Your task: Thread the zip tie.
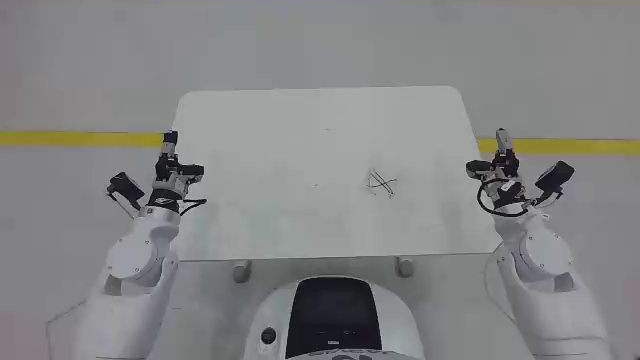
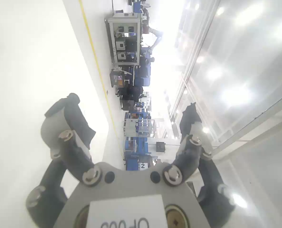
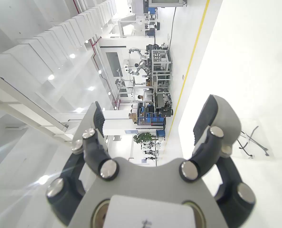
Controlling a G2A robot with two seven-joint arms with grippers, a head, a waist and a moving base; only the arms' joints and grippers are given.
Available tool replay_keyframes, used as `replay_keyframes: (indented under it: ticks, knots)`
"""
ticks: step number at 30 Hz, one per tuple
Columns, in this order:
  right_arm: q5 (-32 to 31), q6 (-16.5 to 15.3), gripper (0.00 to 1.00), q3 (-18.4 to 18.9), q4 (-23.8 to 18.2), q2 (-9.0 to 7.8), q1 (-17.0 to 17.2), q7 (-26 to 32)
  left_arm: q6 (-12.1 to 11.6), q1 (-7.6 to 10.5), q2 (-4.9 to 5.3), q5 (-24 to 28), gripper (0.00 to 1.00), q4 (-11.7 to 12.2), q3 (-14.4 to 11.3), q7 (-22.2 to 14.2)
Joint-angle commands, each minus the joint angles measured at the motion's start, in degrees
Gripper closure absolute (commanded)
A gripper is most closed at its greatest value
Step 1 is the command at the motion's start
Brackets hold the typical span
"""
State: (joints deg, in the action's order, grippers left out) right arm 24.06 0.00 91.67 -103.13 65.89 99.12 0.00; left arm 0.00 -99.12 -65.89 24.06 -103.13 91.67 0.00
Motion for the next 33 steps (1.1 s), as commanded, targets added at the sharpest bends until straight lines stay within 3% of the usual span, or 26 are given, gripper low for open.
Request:
replay_keyframes:
  ticks: [1, 2, 11, 15, 26, 32, 33]
  knots:
    - [0.00, 0.00, 0.22, 0.00, 0.00, 0.00, 0.00, 0.00, 0.00, 0.00, 0.00, 0.00, 0.00, 0.00, 0.00, 0.00]
    - [-0.49, -0.04, 0.00, -0.27, -0.42, -0.01, -0.17, 0.51, 0.00, 0.00, 0.00, 0.00, 0.00, 0.00, 0.00, 0.00]
    - [-11.14, 2.28, 0.00, -5.36, -0.90, 0.07, -5.00, 5.26, 0.00, 0.00, 0.00, 0.00, 0.00, 0.00, 0.00, 0.00]
    - [-20.72, 2.54, 0.00, -9.42, -0.28, 0.20, -7.43, 5.13, 0.00, 0.00, 0.00, 0.00, 0.00, 0.00, 0.00, 0.00]
    - [-22.66, 2.45, 0.00, -9.84, -0.74, 0.16, -7.87, 5.41, 0.00, 0.00, 0.00, 0.00, 0.00, 0.00, 0.00, 0.00]
    - [-35.24, 12.30, 0.00, -13.39, -3.19, -0.22, -13.05, 13.11, 0.00, 0.00, 0.00, 0.00, 0.00, 0.00, 0.00, 0.00]
    - [-37.42, 15.30, 0.00, -14.33, -3.21, -0.30, -14.08, 15.66, 0.00, 0.00, 0.00, 0.00, 0.00, 0.00, 0.00, 0.00]
